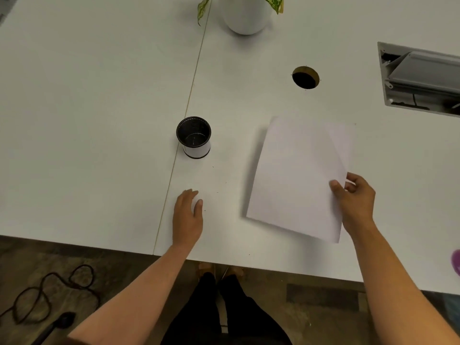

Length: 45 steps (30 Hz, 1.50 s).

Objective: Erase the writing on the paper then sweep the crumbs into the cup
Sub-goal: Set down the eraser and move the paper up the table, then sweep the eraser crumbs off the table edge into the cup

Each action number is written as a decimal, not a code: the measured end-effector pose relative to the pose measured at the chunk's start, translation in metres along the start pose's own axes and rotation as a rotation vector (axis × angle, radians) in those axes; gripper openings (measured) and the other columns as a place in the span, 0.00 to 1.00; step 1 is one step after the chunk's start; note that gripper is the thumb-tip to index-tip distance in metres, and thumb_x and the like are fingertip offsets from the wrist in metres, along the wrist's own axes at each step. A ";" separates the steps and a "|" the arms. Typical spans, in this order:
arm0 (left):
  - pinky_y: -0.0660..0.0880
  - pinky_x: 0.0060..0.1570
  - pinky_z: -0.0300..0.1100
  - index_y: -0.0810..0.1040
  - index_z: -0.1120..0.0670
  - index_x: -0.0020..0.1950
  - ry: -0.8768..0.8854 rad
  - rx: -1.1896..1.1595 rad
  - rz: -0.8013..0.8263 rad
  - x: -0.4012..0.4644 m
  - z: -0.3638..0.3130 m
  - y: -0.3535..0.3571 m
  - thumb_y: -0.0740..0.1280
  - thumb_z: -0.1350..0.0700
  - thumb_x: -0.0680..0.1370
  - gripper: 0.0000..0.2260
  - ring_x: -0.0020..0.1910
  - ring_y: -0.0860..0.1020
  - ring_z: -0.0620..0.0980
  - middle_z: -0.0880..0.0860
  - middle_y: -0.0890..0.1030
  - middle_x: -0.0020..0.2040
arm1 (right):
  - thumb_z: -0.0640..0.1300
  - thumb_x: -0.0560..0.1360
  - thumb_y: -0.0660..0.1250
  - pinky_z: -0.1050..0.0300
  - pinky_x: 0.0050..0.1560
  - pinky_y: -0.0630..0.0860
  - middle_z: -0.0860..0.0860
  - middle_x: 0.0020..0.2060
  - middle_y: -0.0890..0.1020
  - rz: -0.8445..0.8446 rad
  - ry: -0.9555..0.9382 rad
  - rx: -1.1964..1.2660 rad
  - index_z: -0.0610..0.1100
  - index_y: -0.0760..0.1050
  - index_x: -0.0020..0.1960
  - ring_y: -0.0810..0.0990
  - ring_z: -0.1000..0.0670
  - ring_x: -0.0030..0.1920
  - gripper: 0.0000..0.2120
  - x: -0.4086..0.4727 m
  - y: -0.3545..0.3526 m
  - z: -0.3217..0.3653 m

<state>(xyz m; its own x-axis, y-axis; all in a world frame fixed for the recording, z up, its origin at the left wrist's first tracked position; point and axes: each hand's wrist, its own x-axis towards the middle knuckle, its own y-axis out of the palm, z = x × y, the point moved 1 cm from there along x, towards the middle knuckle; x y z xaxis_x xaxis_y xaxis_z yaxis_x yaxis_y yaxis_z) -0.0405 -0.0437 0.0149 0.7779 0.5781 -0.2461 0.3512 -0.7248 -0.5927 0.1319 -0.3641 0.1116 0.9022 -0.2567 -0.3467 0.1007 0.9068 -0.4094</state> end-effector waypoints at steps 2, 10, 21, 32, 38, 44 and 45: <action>0.56 0.76 0.43 0.68 0.57 0.76 0.039 0.099 0.069 0.006 0.011 0.004 0.59 0.54 0.85 0.19 0.79 0.60 0.52 0.55 0.66 0.78 | 0.40 0.74 0.71 0.57 0.44 0.79 0.50 0.42 0.83 -0.001 0.039 0.051 0.46 0.75 0.57 0.82 0.53 0.39 0.14 0.019 0.009 -0.002; 0.38 0.79 0.45 0.55 0.56 0.81 0.285 0.486 0.158 0.022 0.038 0.010 0.48 0.49 0.85 0.25 0.81 0.44 0.50 0.52 0.52 0.82 | 0.39 0.75 0.70 0.52 0.52 0.79 0.46 0.48 0.84 0.034 0.059 0.124 0.44 0.74 0.57 0.83 0.48 0.47 0.12 0.091 0.052 0.001; 0.42 0.80 0.49 0.52 0.55 0.81 0.283 0.529 0.156 0.021 0.041 0.015 0.44 0.47 0.84 0.26 0.82 0.46 0.51 0.51 0.51 0.82 | 0.41 0.74 0.70 0.55 0.54 0.77 0.44 0.48 0.80 0.102 0.012 -0.038 0.40 0.73 0.62 0.78 0.51 0.44 0.18 0.132 0.110 -0.010; 0.46 0.80 0.51 0.58 0.57 0.80 0.290 0.537 0.145 0.021 0.038 0.015 0.48 0.49 0.84 0.25 0.82 0.51 0.55 0.55 0.56 0.81 | 0.40 0.76 0.67 0.52 0.67 0.68 0.42 0.63 0.74 -0.028 -0.142 -0.372 0.38 0.67 0.69 0.72 0.43 0.64 0.24 0.126 0.136 -0.017; 0.44 0.80 0.49 0.57 0.57 0.80 0.295 0.545 0.140 0.021 0.036 0.014 0.47 0.49 0.84 0.25 0.81 0.52 0.56 0.55 0.56 0.81 | 0.40 0.74 0.66 0.46 0.69 0.61 0.37 0.68 0.69 -0.117 -0.478 -0.676 0.35 0.65 0.71 0.66 0.37 0.69 0.27 0.079 0.156 -0.015; 0.44 0.80 0.48 0.58 0.58 0.80 0.293 0.546 0.131 0.021 0.036 0.014 0.47 0.49 0.84 0.25 0.81 0.52 0.55 0.55 0.57 0.81 | 0.49 0.79 0.64 0.47 0.73 0.58 0.38 0.70 0.68 0.581 -0.913 -0.684 0.35 0.65 0.72 0.66 0.40 0.71 0.27 0.005 0.223 -0.021; 0.44 0.80 0.48 0.58 0.58 0.80 0.297 0.547 0.128 0.021 0.036 0.014 0.47 0.49 0.84 0.25 0.81 0.53 0.55 0.55 0.58 0.81 | 0.53 0.80 0.61 0.49 0.75 0.54 0.40 0.73 0.64 0.694 -0.944 -0.737 0.37 0.61 0.74 0.61 0.42 0.74 0.30 -0.002 0.233 -0.022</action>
<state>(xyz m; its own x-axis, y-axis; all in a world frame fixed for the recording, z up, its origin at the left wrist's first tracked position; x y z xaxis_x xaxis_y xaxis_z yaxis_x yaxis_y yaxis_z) -0.0381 -0.0284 -0.0262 0.9349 0.3146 -0.1643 -0.0099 -0.4397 -0.8981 0.1441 -0.1601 -0.0018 0.6451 0.7593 -0.0849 -0.4568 0.2943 -0.8395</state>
